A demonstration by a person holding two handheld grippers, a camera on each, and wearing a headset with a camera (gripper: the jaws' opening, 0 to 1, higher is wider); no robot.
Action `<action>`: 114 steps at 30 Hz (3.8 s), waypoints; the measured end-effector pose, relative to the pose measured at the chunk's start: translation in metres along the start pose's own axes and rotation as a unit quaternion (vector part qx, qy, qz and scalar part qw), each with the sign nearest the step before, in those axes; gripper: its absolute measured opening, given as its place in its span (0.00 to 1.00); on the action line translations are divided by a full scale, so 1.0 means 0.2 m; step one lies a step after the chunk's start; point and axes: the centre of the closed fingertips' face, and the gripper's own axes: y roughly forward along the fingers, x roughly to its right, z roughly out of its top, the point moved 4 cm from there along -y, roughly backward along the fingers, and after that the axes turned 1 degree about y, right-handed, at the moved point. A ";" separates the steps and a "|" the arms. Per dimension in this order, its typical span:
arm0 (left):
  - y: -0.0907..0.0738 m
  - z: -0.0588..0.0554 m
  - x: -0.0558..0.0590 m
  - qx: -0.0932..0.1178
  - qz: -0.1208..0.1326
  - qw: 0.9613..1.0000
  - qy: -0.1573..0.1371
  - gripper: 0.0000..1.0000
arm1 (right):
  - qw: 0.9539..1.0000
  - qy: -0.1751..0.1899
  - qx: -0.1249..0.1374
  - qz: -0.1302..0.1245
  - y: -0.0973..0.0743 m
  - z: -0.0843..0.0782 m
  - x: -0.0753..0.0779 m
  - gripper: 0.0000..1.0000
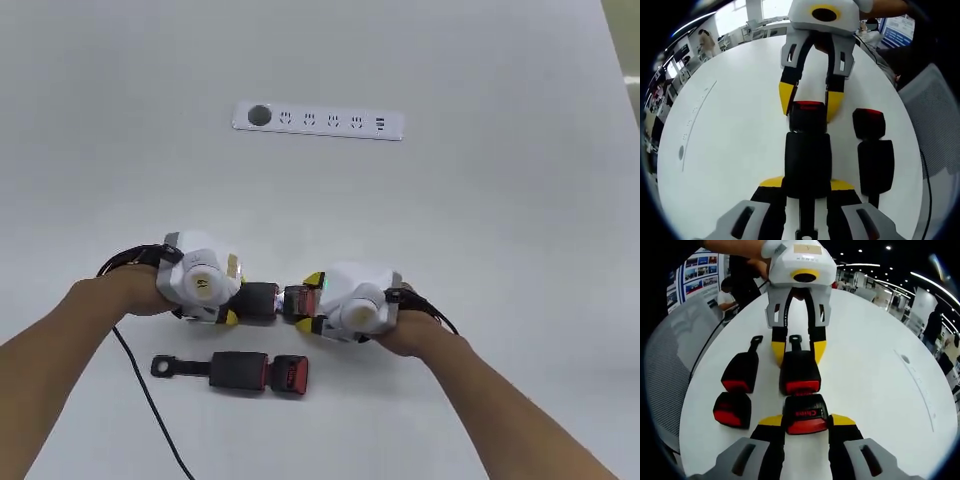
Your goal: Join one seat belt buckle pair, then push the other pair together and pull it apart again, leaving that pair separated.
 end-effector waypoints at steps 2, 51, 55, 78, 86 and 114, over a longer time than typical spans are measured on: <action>0.00 0.00 0.00 0.000 -0.001 1.000 0.001 0.30 | 1.000 0.000 -0.001 0.001 0.00 0.00 0.00 0.29; 0.01 0.01 0.00 -0.025 -0.008 1.000 0.006 0.32 | 0.999 -0.023 -0.030 0.005 -0.05 -0.03 0.01 0.30; 0.01 0.01 0.00 -0.027 -0.007 1.000 0.004 0.32 | 0.999 -0.026 -0.030 0.009 -0.07 -0.03 0.01 0.30; 0.00 0.02 0.01 -0.029 -0.004 1.000 0.002 0.32 | 0.999 -0.023 -0.040 0.009 -0.08 -0.08 0.02 0.30; 0.00 0.02 0.01 -0.032 -0.003 0.999 0.003 0.32 | 0.999 -0.020 -0.047 0.010 -0.12 -0.12 0.02 0.30; -0.01 0.02 0.01 -0.025 -0.002 1.000 0.003 0.33 | 0.998 -0.015 -0.068 0.010 -0.24 -0.24 0.06 0.31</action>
